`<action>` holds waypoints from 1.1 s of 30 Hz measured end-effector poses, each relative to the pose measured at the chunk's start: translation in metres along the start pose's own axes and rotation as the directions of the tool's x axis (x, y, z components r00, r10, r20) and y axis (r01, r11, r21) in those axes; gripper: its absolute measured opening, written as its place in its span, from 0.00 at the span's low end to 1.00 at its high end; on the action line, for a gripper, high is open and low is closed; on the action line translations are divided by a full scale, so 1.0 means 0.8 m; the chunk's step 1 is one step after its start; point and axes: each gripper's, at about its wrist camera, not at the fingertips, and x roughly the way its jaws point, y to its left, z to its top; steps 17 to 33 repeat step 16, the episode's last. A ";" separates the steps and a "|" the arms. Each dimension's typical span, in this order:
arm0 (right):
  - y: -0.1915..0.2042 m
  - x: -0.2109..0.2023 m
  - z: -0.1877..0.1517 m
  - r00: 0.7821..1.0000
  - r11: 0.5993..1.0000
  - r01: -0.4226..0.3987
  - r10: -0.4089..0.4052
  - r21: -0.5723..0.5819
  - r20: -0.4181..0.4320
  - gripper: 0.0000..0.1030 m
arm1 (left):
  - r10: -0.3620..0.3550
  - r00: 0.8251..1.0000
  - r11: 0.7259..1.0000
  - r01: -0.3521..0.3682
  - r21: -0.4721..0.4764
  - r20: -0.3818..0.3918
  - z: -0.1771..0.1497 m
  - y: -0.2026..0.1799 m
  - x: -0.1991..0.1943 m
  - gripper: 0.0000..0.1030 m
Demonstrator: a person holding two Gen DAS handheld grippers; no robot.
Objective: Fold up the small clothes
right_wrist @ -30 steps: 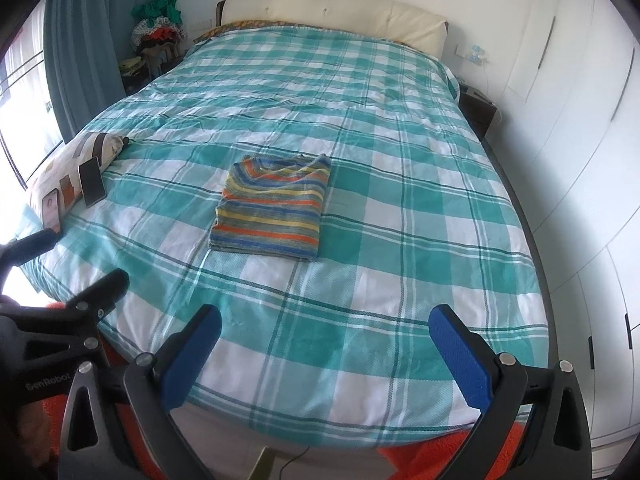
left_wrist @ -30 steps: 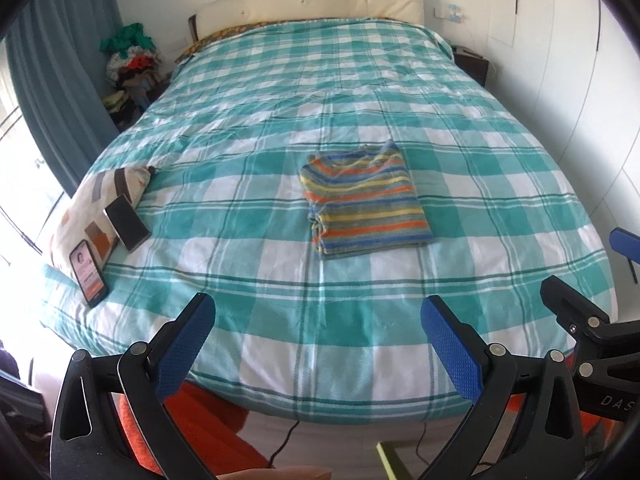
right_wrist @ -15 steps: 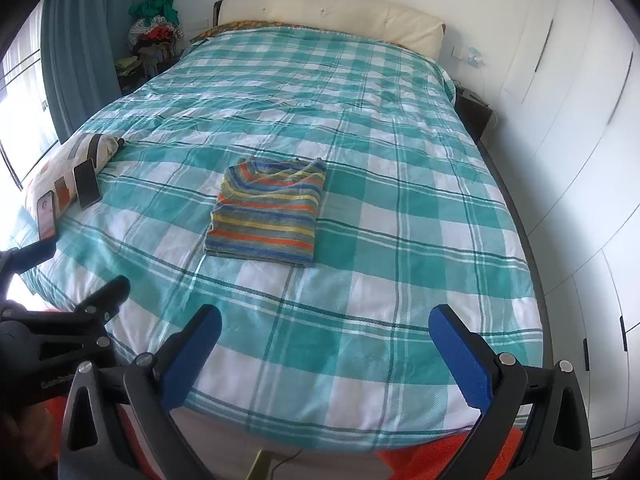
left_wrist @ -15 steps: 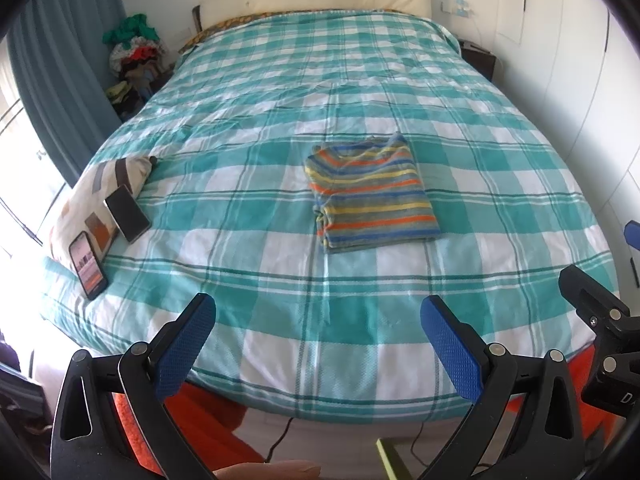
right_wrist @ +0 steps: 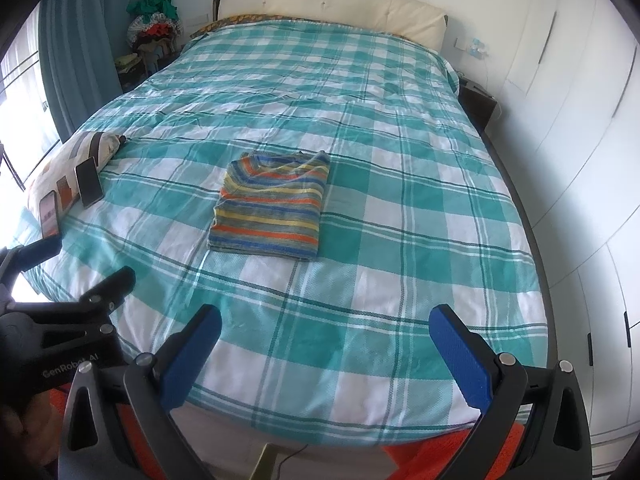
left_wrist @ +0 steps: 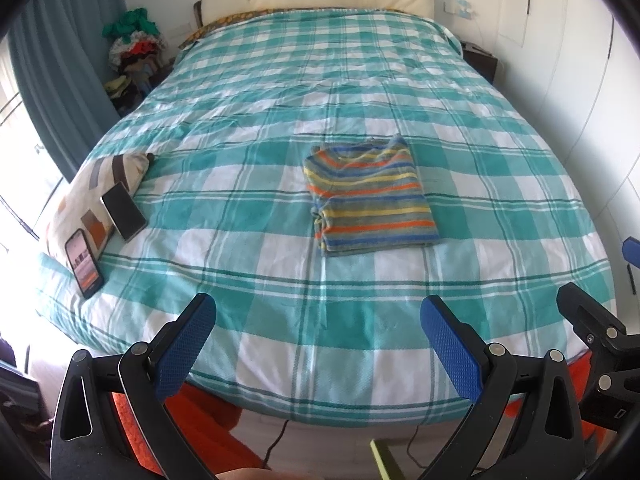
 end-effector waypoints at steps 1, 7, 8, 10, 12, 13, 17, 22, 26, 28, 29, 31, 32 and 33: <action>0.000 -0.001 0.000 1.000 1.000 0.000 0.000 0.001 0.003 0.99 | 0.000 1.000 1.000 0.000 0.000 0.000 0.000 0.000 0.000 0.99; -0.003 -0.005 0.002 1.000 1.000 0.019 -0.019 -0.002 0.013 0.99 | 0.001 1.000 1.000 -0.001 0.006 0.001 0.002 0.000 0.000 0.99; -0.002 -0.005 0.002 1.000 1.000 0.021 -0.021 -0.002 0.013 0.99 | -0.005 1.000 1.000 0.005 0.008 -0.002 0.003 0.000 0.000 0.99; -0.003 -0.005 0.002 1.000 1.000 0.021 -0.021 0.001 0.012 0.99 | -0.028 1.000 1.000 0.028 0.005 -0.008 0.003 0.000 0.001 0.99; -0.003 -0.006 0.002 1.000 1.000 0.020 -0.020 -0.001 0.014 0.99 | -0.050 0.999 0.999 0.050 -0.007 -0.006 0.004 0.003 -0.001 0.99; -0.003 -0.005 0.002 1.000 1.000 0.021 -0.021 -0.003 0.015 0.99 | -0.054 0.999 0.999 0.054 -0.010 -0.002 0.002 0.001 -0.002 0.99; -0.005 -0.006 0.002 1.000 1.000 0.023 -0.023 0.003 0.017 0.99 | -0.047 0.999 0.999 0.048 -0.007 0.020 0.001 0.000 -0.009 0.99; -0.005 -0.006 0.002 1.000 1.000 0.023 -0.023 0.003 0.017 0.99 | -0.047 0.999 0.999 0.048 -0.007 0.020 0.001 0.000 -0.009 0.99; -0.005 -0.006 0.002 1.000 1.000 0.023 -0.023 0.003 0.017 0.99 | -0.047 0.999 0.999 0.048 -0.007 0.020 0.001 0.000 -0.009 0.99; -0.005 -0.006 0.002 1.000 1.000 0.023 -0.023 0.003 0.017 0.99 | -0.047 0.999 0.999 0.048 -0.007 0.020 0.001 0.000 -0.009 0.99; -0.005 -0.006 0.002 1.000 1.000 0.023 -0.023 0.003 0.017 0.99 | -0.047 0.999 0.999 0.048 -0.007 0.020 0.001 0.000 -0.009 0.99; -0.005 -0.006 0.002 1.000 1.000 0.023 -0.023 0.003 0.017 0.99 | -0.047 0.999 0.999 0.048 -0.007 0.020 0.001 0.000 -0.009 0.99; -0.005 -0.006 0.002 1.000 1.000 0.023 -0.023 0.003 0.017 0.99 | -0.047 0.999 0.999 0.048 -0.007 0.020 0.001 0.000 -0.009 0.99; -0.005 -0.006 0.002 1.000 1.000 0.023 -0.023 0.003 0.017 0.99 | -0.047 0.999 0.999 0.048 -0.007 0.020 0.001 0.000 -0.009 0.99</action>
